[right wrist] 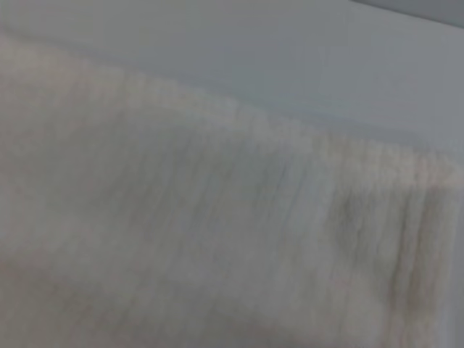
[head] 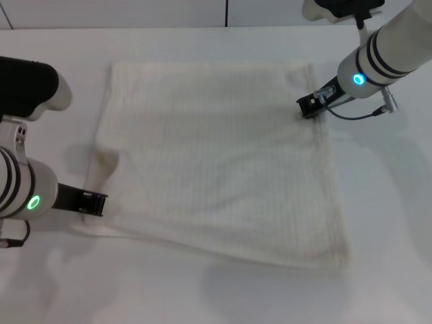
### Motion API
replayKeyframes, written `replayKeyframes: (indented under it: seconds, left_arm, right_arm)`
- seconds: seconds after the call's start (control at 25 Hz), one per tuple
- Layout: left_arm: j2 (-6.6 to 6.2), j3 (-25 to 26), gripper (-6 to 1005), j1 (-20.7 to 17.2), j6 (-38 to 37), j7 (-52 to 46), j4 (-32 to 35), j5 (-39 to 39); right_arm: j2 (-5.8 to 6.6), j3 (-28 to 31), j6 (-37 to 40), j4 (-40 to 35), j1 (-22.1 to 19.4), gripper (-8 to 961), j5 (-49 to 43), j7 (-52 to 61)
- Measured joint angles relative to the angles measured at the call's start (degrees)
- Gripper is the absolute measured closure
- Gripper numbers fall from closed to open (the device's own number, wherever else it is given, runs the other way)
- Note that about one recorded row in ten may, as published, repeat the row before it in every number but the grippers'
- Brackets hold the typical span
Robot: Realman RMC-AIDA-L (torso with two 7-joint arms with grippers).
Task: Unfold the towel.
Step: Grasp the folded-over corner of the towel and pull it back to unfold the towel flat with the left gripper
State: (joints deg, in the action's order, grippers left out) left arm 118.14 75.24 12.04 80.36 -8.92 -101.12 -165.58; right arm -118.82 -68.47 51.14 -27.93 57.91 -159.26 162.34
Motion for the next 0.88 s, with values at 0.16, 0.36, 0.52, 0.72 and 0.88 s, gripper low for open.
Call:
replayKeyframes:
  seconds: [0.16, 0.36, 0.52, 0.72, 0.88]
  left_arm:
    - [-0.14, 0.0, 965, 0.06, -0.3, -0.26, 1.69, -0.04]
    - [-0.19, 0.22, 937, -0.06, -0.19, -0.08, 1.64, -0.1]
    - [-0.49, 1.18, 831, -0.32, 0.17, 0.38, 1.19, -0.15]
    - [-1.34, 2.94, 630, -0.47, 0.78, 0.74, 1.11, -0.18]
    - [-1.63, 3.29, 359, -0.62, 1.84, 0.71, 1.36, -0.19]
  right_arm:
    - [0.0, 0.0, 0.11, -0.06, 0.0, 954, 0.0, -0.01]
    - [0.0, 0.0, 0.29, -0.17, 0.0, 954, 0.0, -0.14]
    - [-0.02, 0.01, 0.28, 0.0, 0.0, 953, 0.0, -0.44]
    - [-0.08, 0.01, 0.29, -0.21, -0.21, 953, 0.0, -0.45]
    - [-0.09, 0.01, 0.39, -0.28, -0.29, 953, 0.0, -0.45]
